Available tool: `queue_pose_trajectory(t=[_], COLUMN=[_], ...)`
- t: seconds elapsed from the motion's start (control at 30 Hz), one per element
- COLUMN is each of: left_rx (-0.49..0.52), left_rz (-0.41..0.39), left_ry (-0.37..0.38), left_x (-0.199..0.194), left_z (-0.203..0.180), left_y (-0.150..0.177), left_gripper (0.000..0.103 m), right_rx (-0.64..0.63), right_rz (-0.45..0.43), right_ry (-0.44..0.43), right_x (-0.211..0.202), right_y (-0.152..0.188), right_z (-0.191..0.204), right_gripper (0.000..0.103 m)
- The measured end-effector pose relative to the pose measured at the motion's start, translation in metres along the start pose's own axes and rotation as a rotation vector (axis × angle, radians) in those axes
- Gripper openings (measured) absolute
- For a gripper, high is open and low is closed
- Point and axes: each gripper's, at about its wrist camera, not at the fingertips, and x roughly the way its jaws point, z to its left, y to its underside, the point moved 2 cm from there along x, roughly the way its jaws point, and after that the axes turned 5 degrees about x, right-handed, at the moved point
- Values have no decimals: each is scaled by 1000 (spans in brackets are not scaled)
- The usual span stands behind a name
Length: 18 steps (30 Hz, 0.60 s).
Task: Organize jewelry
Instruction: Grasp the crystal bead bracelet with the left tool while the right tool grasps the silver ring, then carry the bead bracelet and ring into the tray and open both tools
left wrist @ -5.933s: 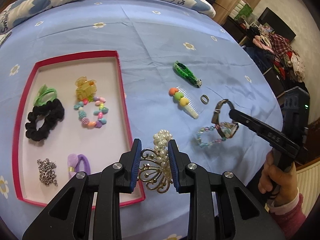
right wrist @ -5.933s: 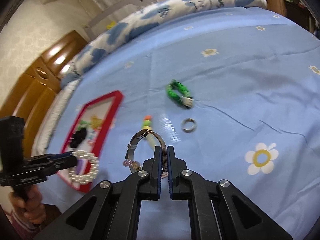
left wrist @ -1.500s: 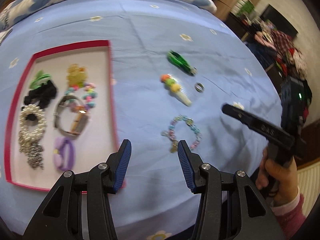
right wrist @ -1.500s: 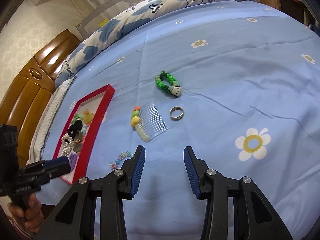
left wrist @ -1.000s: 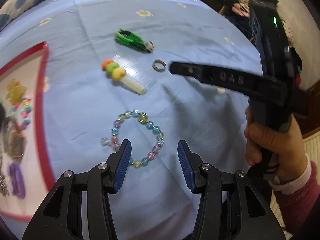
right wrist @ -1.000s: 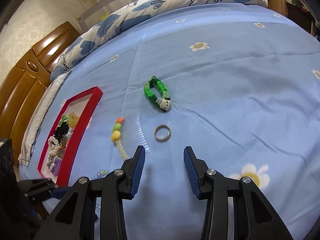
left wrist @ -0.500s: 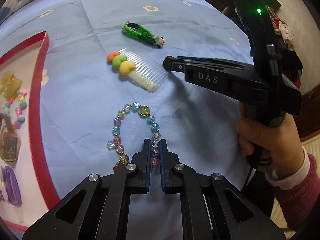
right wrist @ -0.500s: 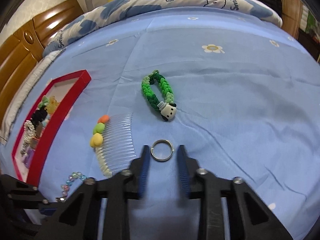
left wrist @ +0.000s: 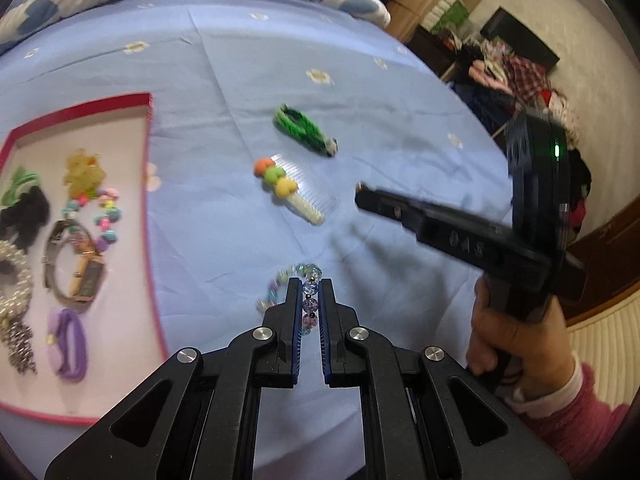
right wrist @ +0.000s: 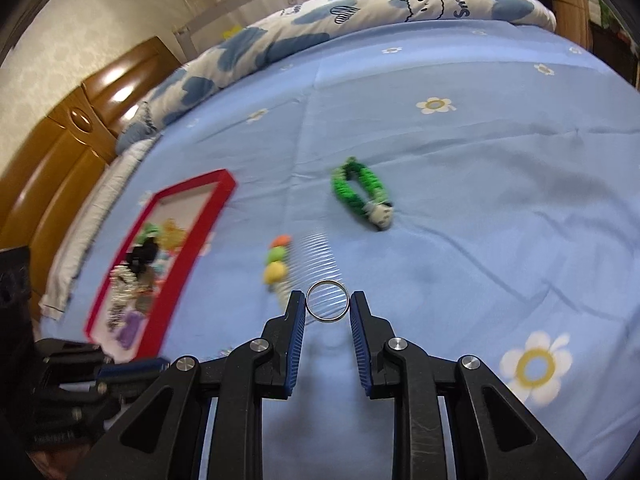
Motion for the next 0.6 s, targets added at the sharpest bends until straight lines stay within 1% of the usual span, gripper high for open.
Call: queue_pose_trajectory(t=[0.13, 0.33, 0.6], left_rx=[-29, -98, -174], left_rz=[-43, -97, -154], left_ry=[0, -9, -45], left_x=[-18, -38, -72], left_z=[9, 28, 62], left_y=[-1, 3, 17], left_gripper=[6, 6, 6], right_rx=[7, -33, -86], right_rz=[9, 31, 61], right_ry=[-55, -111, -159], right_x=[-7, -8, -1], right_y=[10, 21, 34], right_z=[16, 52, 91], right_gripper=[23, 23, 23])
